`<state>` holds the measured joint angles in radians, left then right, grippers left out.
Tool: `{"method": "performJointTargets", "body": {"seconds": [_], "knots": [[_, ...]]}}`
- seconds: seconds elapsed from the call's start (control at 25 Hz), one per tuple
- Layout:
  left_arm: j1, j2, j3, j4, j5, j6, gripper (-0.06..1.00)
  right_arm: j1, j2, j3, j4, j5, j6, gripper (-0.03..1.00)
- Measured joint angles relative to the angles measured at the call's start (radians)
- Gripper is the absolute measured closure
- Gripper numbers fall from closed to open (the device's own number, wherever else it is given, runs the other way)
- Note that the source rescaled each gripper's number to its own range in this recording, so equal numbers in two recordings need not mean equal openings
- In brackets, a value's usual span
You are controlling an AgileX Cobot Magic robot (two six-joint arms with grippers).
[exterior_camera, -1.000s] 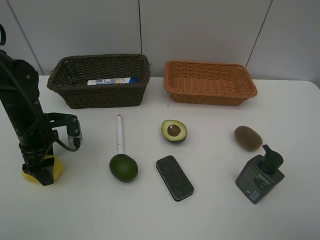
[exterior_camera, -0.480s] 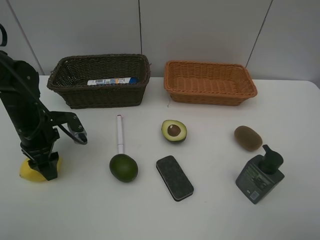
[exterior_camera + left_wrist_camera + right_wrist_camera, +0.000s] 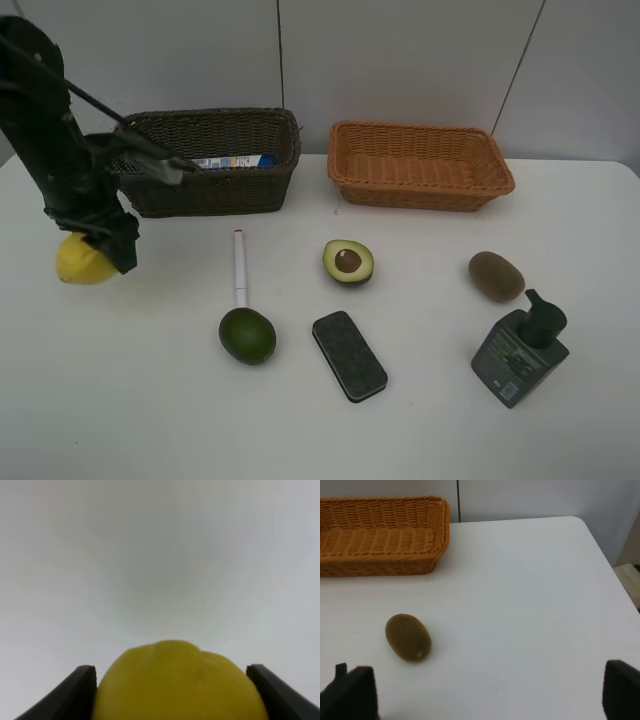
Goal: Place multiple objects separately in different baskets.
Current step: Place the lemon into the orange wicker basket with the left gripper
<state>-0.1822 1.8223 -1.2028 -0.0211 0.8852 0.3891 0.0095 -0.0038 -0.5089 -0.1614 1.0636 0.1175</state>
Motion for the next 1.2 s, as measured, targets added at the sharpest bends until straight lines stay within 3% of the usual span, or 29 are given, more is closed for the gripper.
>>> {"method": "performJointTargets", "body": {"seconds": [0.16, 0.36, 0.52, 0.72, 0.96, 1.08, 1.2], "knots": [[-0.001, -0.018, -0.216, -0.135, 0.091, -0.111, 0.25, 0.0, 0.0, 0.0, 0.0, 0.0, 0.0, -0.01], [-0.077, 0.004, -0.433, -0.235, 0.048, -0.12, 0.25, 0.0, 0.0, 0.0, 0.0, 0.0, 0.0, -0.01], [-0.197, 0.11, -0.585, -0.25, -0.067, -0.132, 0.25, 0.0, 0.0, 0.0, 0.0, 0.0, 0.0, -0.01], [-0.331, 0.319, -0.741, -0.251, -0.289, -0.151, 0.25, 0.0, 0.0, 0.0, 0.0, 0.0, 0.0, -0.01], [-0.429, 0.562, -0.885, -0.253, -0.577, -0.156, 0.25, 0.0, 0.0, 0.0, 0.0, 0.0, 0.0, -0.01], [-0.444, 0.655, -0.93, -0.253, -0.666, -0.157, 0.24, 0.0, 0.0, 0.0, 0.0, 0.0, 0.0, -0.01], [-0.445, 0.702, -0.95, -0.253, -0.68, -0.157, 0.06, 0.0, 0.0, 0.0, 0.0, 0.0, 0.0, -0.01]]}}
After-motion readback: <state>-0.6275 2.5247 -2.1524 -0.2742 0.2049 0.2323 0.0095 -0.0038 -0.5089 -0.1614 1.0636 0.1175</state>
